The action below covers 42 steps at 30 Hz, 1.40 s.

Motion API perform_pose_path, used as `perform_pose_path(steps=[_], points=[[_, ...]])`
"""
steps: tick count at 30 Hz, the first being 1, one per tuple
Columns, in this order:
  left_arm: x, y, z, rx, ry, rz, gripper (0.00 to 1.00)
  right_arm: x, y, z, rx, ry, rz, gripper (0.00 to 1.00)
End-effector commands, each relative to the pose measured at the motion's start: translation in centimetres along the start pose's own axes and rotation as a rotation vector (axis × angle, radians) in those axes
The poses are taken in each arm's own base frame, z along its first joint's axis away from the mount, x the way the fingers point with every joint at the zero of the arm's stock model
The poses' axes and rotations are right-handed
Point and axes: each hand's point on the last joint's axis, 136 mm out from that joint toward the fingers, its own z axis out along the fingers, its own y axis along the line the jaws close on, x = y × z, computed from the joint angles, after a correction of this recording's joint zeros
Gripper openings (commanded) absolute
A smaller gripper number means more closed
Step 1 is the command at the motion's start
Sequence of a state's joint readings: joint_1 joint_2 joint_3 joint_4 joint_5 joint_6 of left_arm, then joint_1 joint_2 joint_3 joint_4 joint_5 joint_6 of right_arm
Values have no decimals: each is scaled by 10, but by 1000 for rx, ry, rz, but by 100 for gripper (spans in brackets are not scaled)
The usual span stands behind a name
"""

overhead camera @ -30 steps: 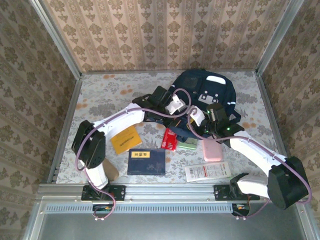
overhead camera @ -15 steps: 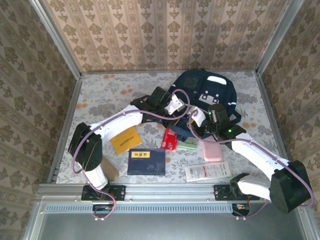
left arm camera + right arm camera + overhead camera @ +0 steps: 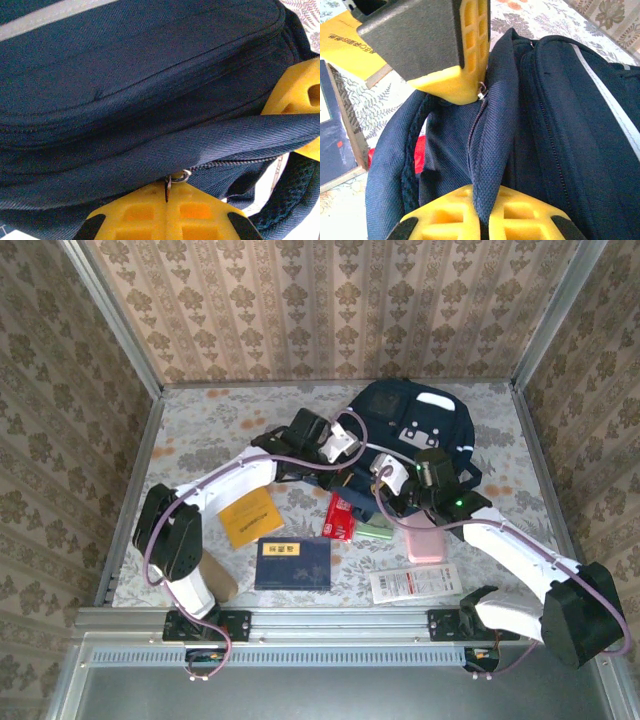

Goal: Pack books, pencil case, and school supplies into a backpack

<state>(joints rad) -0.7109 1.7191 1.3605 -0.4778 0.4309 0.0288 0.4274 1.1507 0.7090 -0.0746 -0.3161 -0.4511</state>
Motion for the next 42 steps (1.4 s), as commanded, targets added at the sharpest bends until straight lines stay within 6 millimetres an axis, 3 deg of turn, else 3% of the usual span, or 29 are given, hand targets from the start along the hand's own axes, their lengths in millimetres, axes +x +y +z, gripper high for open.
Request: perform_pose_path(steps=[1,4,7,8,9,10,13,15,17,20,22,24,26,27,29,30,32,35,38,42], points=[[49,94,-16,-310,131,-169,0,-54,-11,-33,57,-148,-150,0],[43,90,-15,-278,121,-165,0,-47,-5,-31,37,-73,-268,0],[31,70,-11,-188,90,-130,0,-35,-10,-26,74,37,-393,0],[28,64,-9,-170,85,-120,0,-34,-13,-25,91,49,-408,8],[24,57,-7,-144,80,-120,0,-34,-19,-23,118,58,-405,38],[21,50,-4,-113,75,-130,0,-35,-21,-22,137,61,-397,58],[12,32,3,-39,55,-161,0,-38,-4,-23,67,48,-376,69],[4,21,5,8,32,-181,0,-43,20,-33,-49,10,-333,75],[-4,8,6,58,10,-197,0,-54,35,-47,-110,-38,-277,78],[-15,-11,9,121,-2,-211,0,-87,22,-69,-9,-189,-111,77],[-21,-25,12,169,2,-211,0,-108,-5,-94,154,-323,54,68],[-27,-36,13,193,7,-209,0,-109,-36,-117,319,-359,272,63],[-34,-45,11,216,1,-211,0,-94,-63,-136,460,-304,485,58],[-38,-48,9,231,-3,-215,0,-81,-68,-139,487,-234,557,51],[-45,-58,4,276,-12,-225,0,-57,-76,-141,542,-117,670,34],[-49,-60,2,288,-19,-230,0,-44,-80,-138,559,-77,730,21],[-53,-64,-1,299,-26,-240,0,-3,-91,-144,656,14,964,1],[-56,-63,-5,285,-42,-247,0,56,-95,-131,616,156,1368,0],[-60,-62,-10,284,-66,-258,0,101,-96,-114,592,205,1637,14],[-74,-59,-23,276,-121,-269,0,147,-99,-123,801,246,1767,18]])
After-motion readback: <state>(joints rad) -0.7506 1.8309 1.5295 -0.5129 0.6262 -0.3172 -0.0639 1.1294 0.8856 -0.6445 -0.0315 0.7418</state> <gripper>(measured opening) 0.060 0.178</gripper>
